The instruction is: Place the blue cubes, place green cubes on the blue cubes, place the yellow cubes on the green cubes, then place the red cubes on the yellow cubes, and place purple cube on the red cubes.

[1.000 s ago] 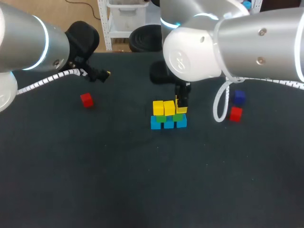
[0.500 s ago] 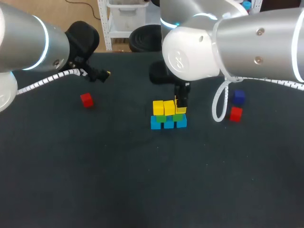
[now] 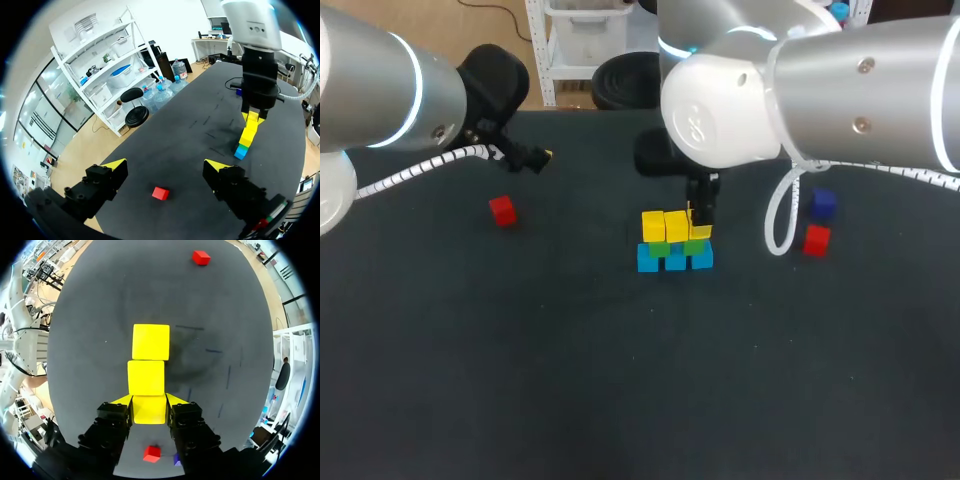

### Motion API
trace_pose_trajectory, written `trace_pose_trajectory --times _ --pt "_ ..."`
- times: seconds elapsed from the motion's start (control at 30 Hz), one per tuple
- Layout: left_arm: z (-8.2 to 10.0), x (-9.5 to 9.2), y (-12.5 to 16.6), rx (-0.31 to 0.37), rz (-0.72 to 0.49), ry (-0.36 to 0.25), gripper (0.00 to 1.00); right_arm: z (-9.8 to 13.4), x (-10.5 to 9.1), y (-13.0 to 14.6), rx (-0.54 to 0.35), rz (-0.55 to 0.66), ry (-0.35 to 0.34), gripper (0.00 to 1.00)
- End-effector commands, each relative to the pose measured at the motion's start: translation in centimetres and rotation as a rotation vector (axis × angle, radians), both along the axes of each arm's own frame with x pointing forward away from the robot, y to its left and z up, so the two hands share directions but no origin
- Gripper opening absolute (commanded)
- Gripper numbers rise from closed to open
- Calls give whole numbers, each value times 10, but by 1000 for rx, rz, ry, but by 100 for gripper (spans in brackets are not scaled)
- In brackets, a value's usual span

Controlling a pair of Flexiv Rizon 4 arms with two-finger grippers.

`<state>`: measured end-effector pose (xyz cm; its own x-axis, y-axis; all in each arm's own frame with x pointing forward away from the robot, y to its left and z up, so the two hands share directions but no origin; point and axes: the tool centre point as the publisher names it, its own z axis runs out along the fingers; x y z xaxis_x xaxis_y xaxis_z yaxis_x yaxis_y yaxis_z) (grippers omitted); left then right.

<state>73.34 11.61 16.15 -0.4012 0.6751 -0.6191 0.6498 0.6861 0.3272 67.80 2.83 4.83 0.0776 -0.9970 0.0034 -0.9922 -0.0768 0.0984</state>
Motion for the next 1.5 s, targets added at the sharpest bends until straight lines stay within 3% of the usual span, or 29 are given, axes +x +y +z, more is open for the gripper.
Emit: trace_pose_trajectory --times 0.03,0.13,0.17,0.3,0.33,0.37,0.4,0.97,1.27,1.5 --pt "0 1 1 -2 -3 1 100 -2 1 0 2 0 3 0" --pt "0 1 1 -2 -3 1 100 -2 1 0 5 0 5 4" --pt "0 1 1 -2 -3 1 100 -2 1 0 6 1 5 24" --pt "0 1 1 -2 -3 1 100 -2 1 0 10 3 7 49" --pt "0 1 1 -2 -3 1 100 -2 1 0 10 3 7 80" --pt "0 1 1 -2 -3 1 100 -2 0 0 11 3 8 94" --pt "0 1 1 -2 -3 1 100 -2 0 0 11 3 10 100" --pt "0 1 1 -2 -3 1 100 10 2 -12 16 -52 -19 100" --pt "0 1 1 -2 -3 1 100 31 11 -58 7 -171 -59 100" --pt "0 1 1 -2 -3 1 100 20 15 -94 -32 -248 -46 100"
